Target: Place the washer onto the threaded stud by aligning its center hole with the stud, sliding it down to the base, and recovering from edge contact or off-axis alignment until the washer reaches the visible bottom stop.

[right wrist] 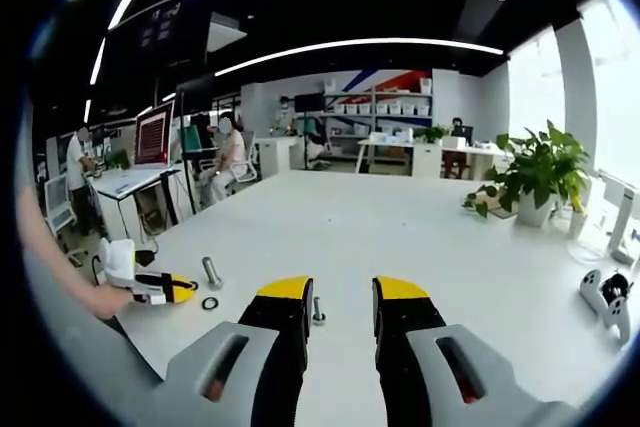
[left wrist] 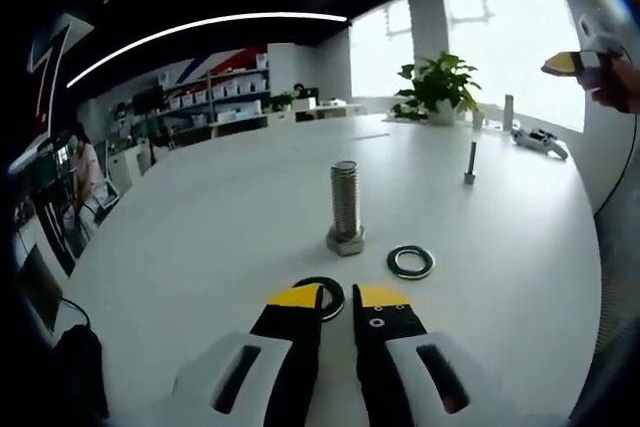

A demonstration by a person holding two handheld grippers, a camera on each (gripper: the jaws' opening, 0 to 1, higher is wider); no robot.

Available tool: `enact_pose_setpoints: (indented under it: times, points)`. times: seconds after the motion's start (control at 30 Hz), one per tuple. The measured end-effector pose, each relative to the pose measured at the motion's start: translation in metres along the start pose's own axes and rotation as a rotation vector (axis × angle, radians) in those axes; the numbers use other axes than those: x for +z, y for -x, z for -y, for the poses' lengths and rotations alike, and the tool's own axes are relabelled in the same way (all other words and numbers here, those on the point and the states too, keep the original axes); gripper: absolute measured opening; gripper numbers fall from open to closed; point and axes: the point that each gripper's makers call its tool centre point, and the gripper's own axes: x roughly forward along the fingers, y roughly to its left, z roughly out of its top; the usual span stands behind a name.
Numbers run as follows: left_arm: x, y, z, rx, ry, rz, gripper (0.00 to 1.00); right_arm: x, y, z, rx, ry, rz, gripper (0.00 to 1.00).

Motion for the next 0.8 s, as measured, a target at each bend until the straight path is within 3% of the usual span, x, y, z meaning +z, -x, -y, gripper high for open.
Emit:
enact_pose_setpoints:
  times: [0.1,0.47,0.8]
  points:
    - [0.001,0.003,-0.008,0.035,-0.001,0.007,0.17,0.001,0.0,-0.001,0.001,-0.001,0.001,0.26]
    - [-0.007,-0.001,-0.015,0.05,0.036,0.008,0.24,0.001,0.001,-0.002,0.0,-0.001,0.003,0.26]
    - [-0.007,-0.01,-0.016,0.045,0.063,0.043,0.22,0.001,0.001,-0.003,0.001,-0.003,0.001,0.26]
